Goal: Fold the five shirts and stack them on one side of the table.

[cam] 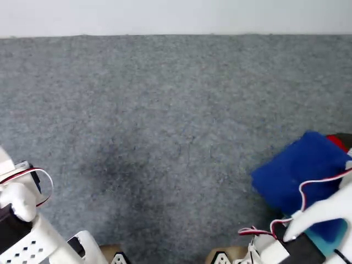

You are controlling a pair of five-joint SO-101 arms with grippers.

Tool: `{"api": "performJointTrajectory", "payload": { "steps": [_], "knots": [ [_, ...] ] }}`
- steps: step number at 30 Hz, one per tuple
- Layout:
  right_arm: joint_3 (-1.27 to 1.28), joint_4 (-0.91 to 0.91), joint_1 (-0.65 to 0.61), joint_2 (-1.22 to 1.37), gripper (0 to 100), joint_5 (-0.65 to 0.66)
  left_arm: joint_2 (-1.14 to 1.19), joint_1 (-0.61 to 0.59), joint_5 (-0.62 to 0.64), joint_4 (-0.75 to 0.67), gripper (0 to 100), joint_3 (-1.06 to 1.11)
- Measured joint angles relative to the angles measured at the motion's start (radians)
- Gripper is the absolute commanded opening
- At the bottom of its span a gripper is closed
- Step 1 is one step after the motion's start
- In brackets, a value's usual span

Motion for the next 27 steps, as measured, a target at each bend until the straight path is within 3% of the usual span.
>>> {"api": "performJointTrajectory", "payload": {
  "steps": [7,16,27],
  "knots": [
    [-0.029,-0.026,0.100,0.103,1.6,0.038,0.000,0.000,0.000,0.000,9,0.000],
    [-0.078,-0.054,0.117,0.230,1.8,0.038,0.000,0.000,0.000,0.000,9,0.000],
    [-0.140,-0.054,0.115,0.232,28.5,0.038,0.000,0.000,0.000,0.000,9,0.000]
  ]
}}
